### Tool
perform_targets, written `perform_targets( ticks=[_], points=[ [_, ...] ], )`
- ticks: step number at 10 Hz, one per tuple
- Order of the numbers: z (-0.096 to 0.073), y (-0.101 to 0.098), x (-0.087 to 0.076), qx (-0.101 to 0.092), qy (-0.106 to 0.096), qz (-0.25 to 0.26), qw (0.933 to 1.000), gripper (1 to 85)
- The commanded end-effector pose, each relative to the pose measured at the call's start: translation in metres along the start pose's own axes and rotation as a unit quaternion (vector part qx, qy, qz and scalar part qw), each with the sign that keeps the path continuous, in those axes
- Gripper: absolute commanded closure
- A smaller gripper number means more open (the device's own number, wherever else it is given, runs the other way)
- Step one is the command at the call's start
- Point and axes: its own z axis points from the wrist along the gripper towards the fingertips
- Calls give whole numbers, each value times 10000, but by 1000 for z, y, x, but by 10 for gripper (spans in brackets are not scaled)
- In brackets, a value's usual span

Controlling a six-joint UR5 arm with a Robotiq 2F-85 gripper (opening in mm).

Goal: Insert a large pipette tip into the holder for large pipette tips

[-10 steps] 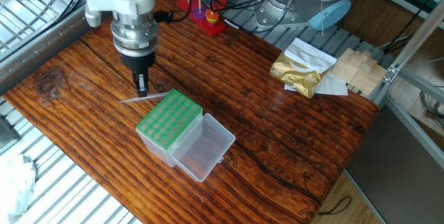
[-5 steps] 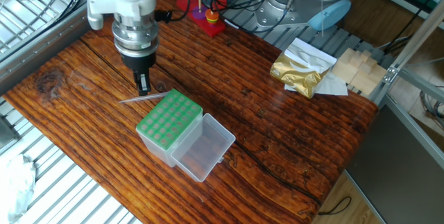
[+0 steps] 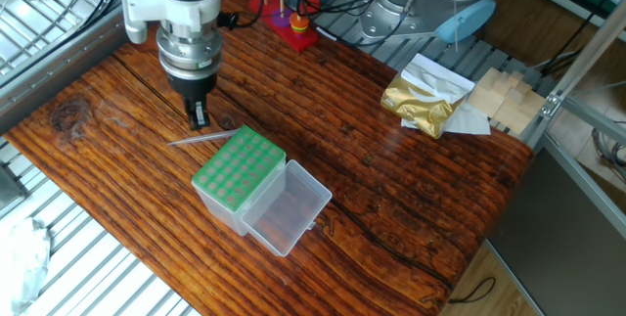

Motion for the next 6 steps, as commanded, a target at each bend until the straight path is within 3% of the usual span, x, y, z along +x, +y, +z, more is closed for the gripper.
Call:
perform_targets(
  ticks=[1,3,4,6],
  points=[
    [4,-8,1,170,48,77,9998,847],
    [10,1,8,106,164,235,9995,847],
    [16,13,9,-39,255,409,9988,847],
    [31,15,5,-12,265,437,9987,847]
  ],
)
